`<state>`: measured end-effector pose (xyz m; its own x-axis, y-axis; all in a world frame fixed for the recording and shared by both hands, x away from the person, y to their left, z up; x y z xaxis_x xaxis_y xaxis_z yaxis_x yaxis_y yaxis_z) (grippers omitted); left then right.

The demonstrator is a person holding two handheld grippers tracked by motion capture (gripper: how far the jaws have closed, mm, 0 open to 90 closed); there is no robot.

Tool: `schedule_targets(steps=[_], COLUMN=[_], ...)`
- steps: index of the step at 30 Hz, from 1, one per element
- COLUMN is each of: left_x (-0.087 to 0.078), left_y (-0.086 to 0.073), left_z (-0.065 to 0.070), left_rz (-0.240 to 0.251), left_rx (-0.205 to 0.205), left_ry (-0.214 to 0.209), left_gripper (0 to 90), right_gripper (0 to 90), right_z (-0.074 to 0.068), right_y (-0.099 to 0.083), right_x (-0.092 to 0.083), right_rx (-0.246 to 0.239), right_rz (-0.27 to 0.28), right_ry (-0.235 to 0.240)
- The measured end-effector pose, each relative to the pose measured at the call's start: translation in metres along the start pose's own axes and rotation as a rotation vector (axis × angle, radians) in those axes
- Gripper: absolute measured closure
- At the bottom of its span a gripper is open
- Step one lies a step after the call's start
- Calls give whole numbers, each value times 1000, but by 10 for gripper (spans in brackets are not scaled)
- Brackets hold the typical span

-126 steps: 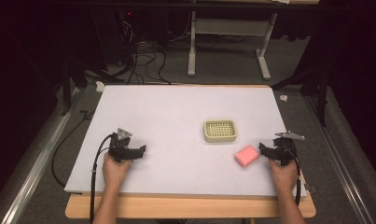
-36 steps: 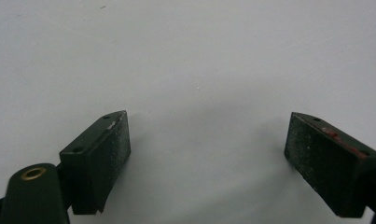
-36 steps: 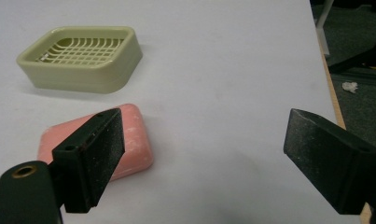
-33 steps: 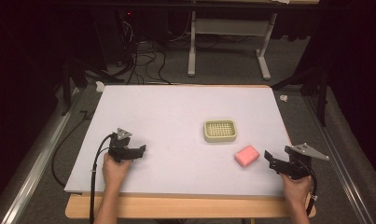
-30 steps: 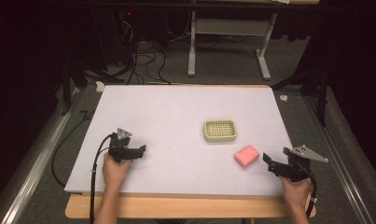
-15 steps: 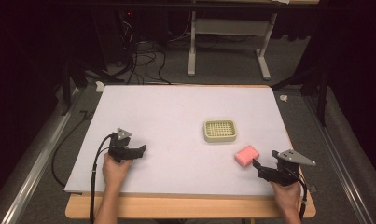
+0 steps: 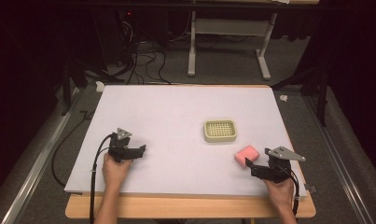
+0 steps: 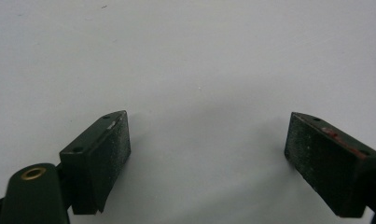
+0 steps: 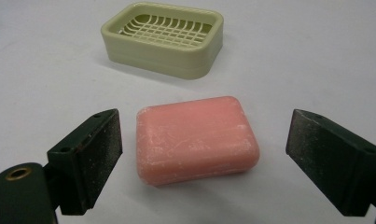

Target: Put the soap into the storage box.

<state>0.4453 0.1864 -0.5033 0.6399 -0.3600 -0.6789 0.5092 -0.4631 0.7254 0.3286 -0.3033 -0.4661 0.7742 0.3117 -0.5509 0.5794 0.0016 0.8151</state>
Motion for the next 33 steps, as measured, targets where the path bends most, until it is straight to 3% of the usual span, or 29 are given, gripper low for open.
schedule_targets(steps=[20, 33], left_x=[0, 0], left_y=[0, 0], left_z=[0, 0], left_rz=[0, 0], left_rx=[0, -1], left_ry=[0, 0], left_gripper=[147, 147], right_gripper=[113, 113], right_z=[-12, -8], right_y=[11, 8], right_x=[24, 36], right_rx=[-70, -64], right_rz=[-69, -124], right_ry=[-11, -35])
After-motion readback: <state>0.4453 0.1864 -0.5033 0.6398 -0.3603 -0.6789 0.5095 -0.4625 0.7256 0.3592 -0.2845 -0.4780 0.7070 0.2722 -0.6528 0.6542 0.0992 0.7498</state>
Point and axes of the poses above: each handheld gripper's, and its own axes: x roughly forward along the jaws, y roughly out of its top, z roughly to its right, the point moved 2 cm from there along x, roughly forward along the jaws, and after that the axes turned 10 degrees about x, right-handed, at the moved point
